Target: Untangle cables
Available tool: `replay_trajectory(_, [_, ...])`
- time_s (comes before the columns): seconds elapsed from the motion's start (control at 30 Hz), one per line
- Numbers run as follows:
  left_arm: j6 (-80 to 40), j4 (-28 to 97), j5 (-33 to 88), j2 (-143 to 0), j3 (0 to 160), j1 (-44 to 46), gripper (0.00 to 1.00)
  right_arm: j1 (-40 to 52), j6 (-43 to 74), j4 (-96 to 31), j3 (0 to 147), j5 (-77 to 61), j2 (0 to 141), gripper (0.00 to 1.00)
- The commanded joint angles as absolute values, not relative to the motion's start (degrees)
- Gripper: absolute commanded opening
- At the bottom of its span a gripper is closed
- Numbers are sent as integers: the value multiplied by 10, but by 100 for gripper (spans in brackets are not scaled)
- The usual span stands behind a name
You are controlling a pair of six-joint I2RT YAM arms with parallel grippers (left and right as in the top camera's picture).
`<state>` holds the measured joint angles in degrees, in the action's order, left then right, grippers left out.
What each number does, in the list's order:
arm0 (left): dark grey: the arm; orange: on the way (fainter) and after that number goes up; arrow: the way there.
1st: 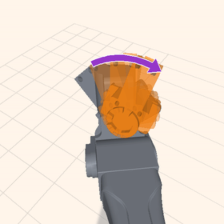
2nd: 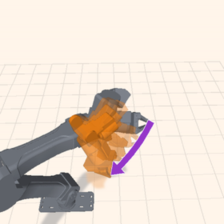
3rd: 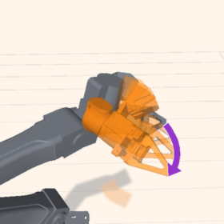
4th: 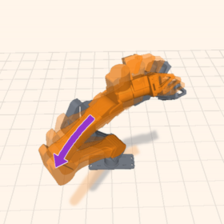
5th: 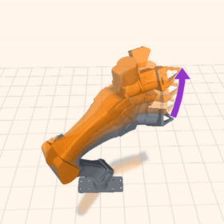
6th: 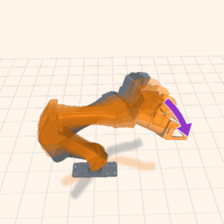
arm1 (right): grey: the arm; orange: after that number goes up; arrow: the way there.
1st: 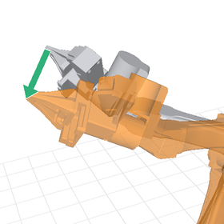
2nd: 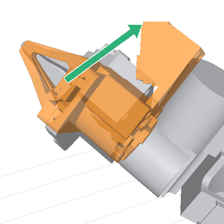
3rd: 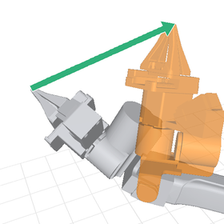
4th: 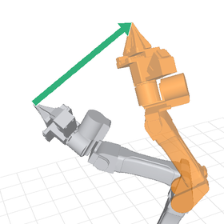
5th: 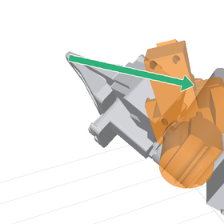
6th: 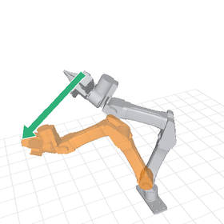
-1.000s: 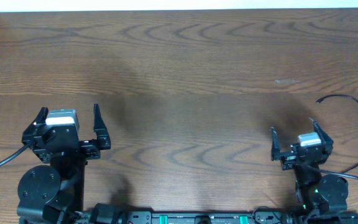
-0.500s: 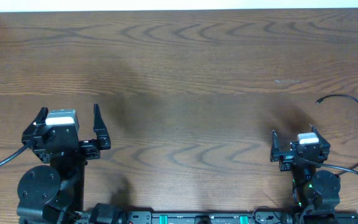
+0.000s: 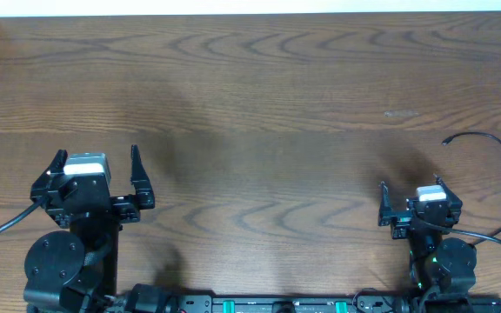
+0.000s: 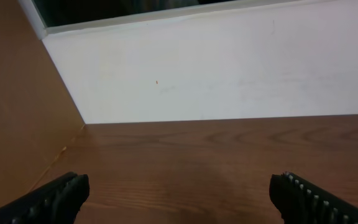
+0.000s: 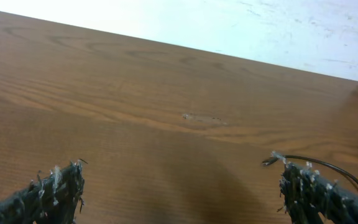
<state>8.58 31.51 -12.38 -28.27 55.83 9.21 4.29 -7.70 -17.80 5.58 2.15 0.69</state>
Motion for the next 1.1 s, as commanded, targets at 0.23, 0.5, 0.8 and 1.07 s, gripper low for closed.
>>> replay_trajectory(0.23, [76, 331, 37, -289, 555, 90, 98, 39, -67, -178, 54, 27, 3, 99])
replay_trajectory(0.5, [75, 155, 168, -201, 369, 91, 98, 39, -67, -178, 54, 27, 3, 99])
replay_trajectory(0.8, [37, 39, 176, -60, 137, 90, 98, 39, -67, -79, 52, -6, 3, 99])
replay_trajectory(1.07, [38, 38, 175, -16, 55, 68, 98, 40, -80, 28, 3, -21, 4, 99])
